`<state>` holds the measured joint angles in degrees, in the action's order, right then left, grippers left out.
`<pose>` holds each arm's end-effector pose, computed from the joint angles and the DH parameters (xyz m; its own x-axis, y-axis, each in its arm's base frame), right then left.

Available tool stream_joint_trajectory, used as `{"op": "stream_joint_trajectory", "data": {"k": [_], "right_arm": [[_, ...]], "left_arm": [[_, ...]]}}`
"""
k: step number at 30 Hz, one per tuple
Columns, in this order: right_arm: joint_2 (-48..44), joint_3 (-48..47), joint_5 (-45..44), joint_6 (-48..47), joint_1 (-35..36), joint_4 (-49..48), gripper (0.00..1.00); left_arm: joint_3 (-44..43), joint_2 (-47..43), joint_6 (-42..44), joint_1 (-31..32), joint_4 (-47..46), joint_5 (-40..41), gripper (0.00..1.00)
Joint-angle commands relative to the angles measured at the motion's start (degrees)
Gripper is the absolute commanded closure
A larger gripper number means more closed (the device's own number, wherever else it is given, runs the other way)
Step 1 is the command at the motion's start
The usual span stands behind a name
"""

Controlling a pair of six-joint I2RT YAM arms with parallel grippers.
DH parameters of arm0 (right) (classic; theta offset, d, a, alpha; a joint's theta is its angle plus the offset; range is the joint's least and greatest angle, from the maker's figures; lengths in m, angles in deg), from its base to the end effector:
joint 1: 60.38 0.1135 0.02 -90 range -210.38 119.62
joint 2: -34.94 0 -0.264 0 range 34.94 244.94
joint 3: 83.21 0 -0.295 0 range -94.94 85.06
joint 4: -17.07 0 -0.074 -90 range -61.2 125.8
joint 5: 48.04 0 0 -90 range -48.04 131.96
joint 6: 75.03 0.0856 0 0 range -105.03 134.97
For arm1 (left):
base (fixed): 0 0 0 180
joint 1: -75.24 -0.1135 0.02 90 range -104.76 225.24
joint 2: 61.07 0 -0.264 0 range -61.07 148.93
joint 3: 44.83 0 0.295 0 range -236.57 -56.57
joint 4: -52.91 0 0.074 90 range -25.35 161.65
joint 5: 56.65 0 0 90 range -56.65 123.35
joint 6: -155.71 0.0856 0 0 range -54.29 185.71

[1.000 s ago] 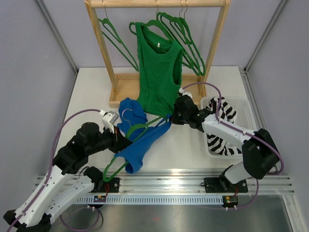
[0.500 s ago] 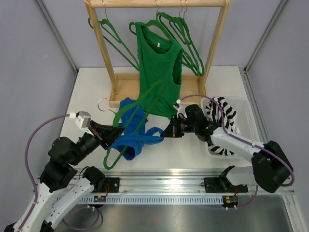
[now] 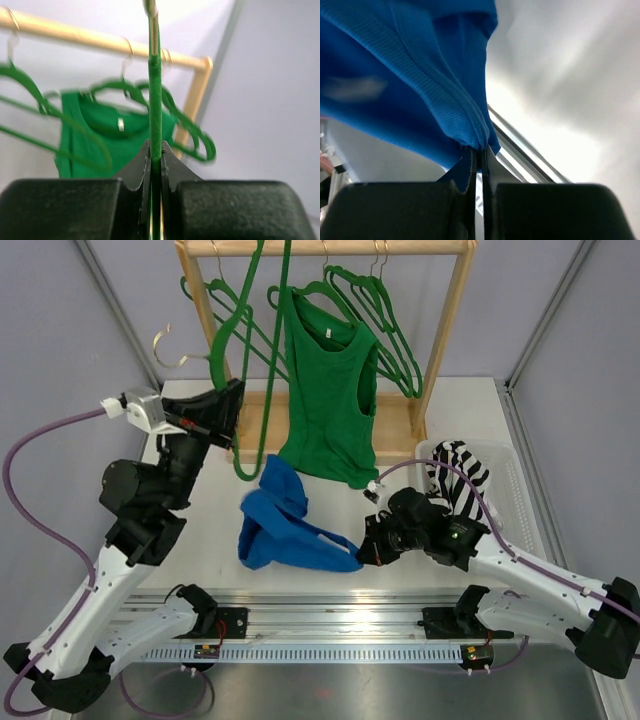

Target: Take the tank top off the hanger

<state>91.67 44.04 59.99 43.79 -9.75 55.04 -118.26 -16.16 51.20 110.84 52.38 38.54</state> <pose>0.1603 0.2372 0.2099 -0.7963 -0.2478 -0.5519 -0.5676 0.6217 0.5398 0.1927 -0.1284 0.5181 0.2531 -0.4881 -0.8353 0.5979 0.7577 -0.2616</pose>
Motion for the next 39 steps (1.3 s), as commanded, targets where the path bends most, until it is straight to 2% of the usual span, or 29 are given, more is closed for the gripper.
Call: {"op": "stream_joint_trajectory", "data": {"k": [1, 4, 9, 10, 12, 13, 14, 16, 17, 18, 24, 27, 33, 36, 37, 39], "right_arm": [[-4.4, -0.4, -9.3, 1.9, -0.1, 7.9, 1.0], [-9.3, -2.6, -10.9, 2.2, -0.1, 8.0, 1.0], [-19.0, -8.0, -12.6, 1.8, -0.1, 9.5, 1.0], [-19.5, -9.9, -13.6, 0.7, -0.1, 10.3, 0.99], [-19.6, -12.0, -15.7, -0.1, -0.1, 14.4, 0.76], [-19.3, -13.3, -17.4, -1.0, -0.1, 15.7, 0.71], [-18.9, -13.7, -17.7, -1.4, -0.1, 17.9, 0.59], [-18.1, -14.4, -20.8, -1.6, -0.1, 19.4, 0.31], [-18.0, -14.4, -21.4, -1.6, -0.1, 19.4, 0.07], [-17.8, -14.3, -21.7, -1.6, -0.1, 19.3, 0.01], [-16.5, -14.4, -22.9, -1.7, -0.1, 18.0, 0.01], [-15.1, -14.3, -22.9, -1.7, -0.1, 17.6, 0.01], [-14.5, -13.3, -23.3, -1.4, -0.1, 16.5, 0.01], [-14.0, -13.3, -23.4, -1.2, -0.1, 16.3, 0.0], [-13.9, -13.2, -23.6, -1.1, -0.1, 16.3, 0.01], [-13.9, -13.1, -23.5, -1.0, -0.1, 16.3, 0.01]], "left_arm": [[-9.9, 3.4, 3.4, 0.0, -11.9, 8.1, 1.0], [-10.7, 4.1, 1.7, 0.0, -10.8, 3.3, 1.0], [-9.3, 2.0, -1.1, 0.0, -3.1, 7.2, 1.0], [-9.8, 1.4, -2.1, 0.0, 1.7, 7.9, 1.0], [-9.7, -0.7, -3.3, 0.1, 6.0, 9.9, 1.0], [-10.2, -1.3, -4.7, 0.1, 11.4, 11.0, 1.0], [-10.8, -1.7, -5.4, 0.1, 14.4, 12.9, 1.0], [-14.3, -1.0, -6.0, 0.1, 23.4, 13.8, 1.0], [-15.3, -0.5, -6.2, 0.1, 26.1, 13.9, 1.0], [-16.0, 0.0, -6.4, 0.1, 28.5, 13.8, 1.0], [-19.9, -0.1, -6.2, 0.1, 37.4, 13.0, 1.0], [-25.9, 3.6, -6.1, 0.1, 42.5, 13.5, 1.0], [-38.4, 16.6, -8.7, 0.1, 51.6, 14.8, 1.0], [-48.3, 24.9, -11.9, 0.6, 57.3, 17.9, 1.0], [-56.4, 28.0, -13.2, 1.7, 62.9, 21.4, 1.0], [-63.1, 34.9, -13.7, 3.3, 67.4, 25.0, 1.0]]}}
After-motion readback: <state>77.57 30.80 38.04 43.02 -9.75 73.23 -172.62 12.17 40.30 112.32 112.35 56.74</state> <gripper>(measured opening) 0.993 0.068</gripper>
